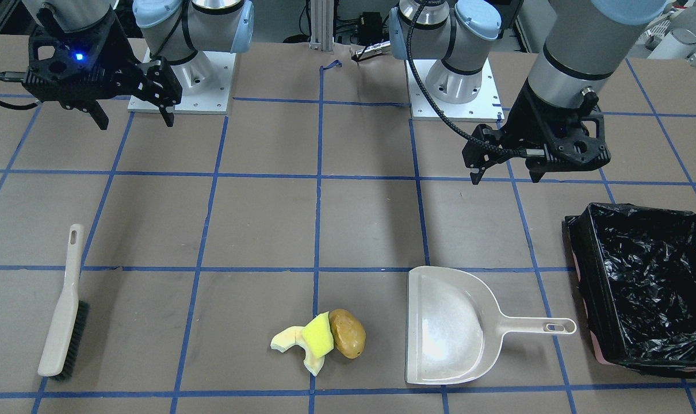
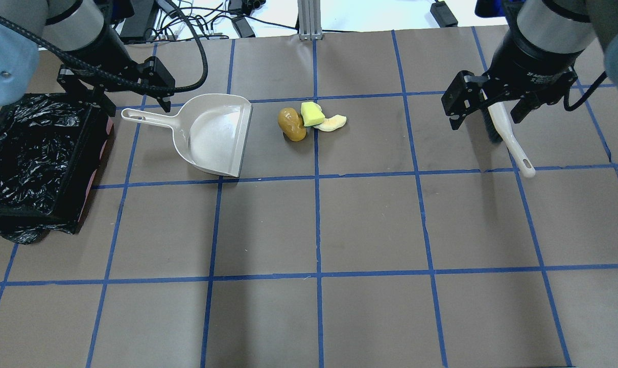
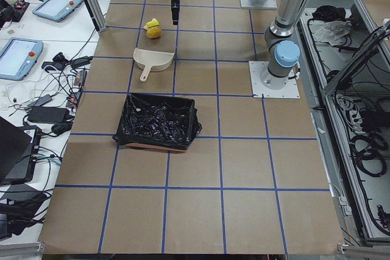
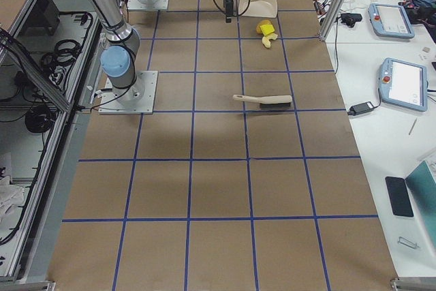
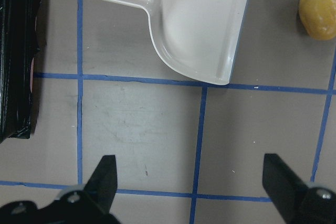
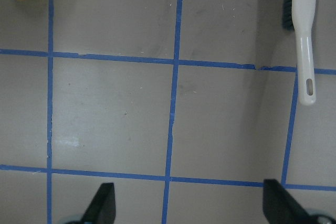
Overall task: Sweep and dump trash into bin
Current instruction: 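Grasp the white dustpan handle with the left gripper while the right approaches the brush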
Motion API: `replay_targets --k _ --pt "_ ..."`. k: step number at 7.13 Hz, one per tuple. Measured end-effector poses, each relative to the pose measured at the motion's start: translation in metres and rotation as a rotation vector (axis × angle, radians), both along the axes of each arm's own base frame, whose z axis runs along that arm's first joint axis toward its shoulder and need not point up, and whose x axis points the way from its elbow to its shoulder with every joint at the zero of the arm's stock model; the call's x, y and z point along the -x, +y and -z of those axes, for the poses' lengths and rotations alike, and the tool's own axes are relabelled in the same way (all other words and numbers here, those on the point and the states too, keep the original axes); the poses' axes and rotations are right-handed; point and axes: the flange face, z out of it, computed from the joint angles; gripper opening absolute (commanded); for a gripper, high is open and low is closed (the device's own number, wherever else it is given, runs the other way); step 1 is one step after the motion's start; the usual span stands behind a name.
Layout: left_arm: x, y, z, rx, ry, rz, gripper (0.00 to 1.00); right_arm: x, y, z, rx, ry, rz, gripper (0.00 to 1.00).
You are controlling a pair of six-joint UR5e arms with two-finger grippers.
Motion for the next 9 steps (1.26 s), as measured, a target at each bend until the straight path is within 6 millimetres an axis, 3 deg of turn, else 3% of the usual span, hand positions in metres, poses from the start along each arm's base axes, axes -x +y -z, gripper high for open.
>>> replay_targets --k 5,7,9 --pt "0.004 0.006 0.007 -0.004 -0.004 0.080 1.00 0.000 0.002 -0.005 0.015 -0.001 -0.003 1.00" --pt "-0.002 0.011 0.017 0.007 -0.018 0.281 1.00 0.002 0.002 -0.003 0.004 0.003 -0.014 1.00" --pt "-0.026 0.002 0.026 0.012 -0.034 0.482 1.00 0.007 -0.002 -0.001 0.008 0.004 -0.022 1.00"
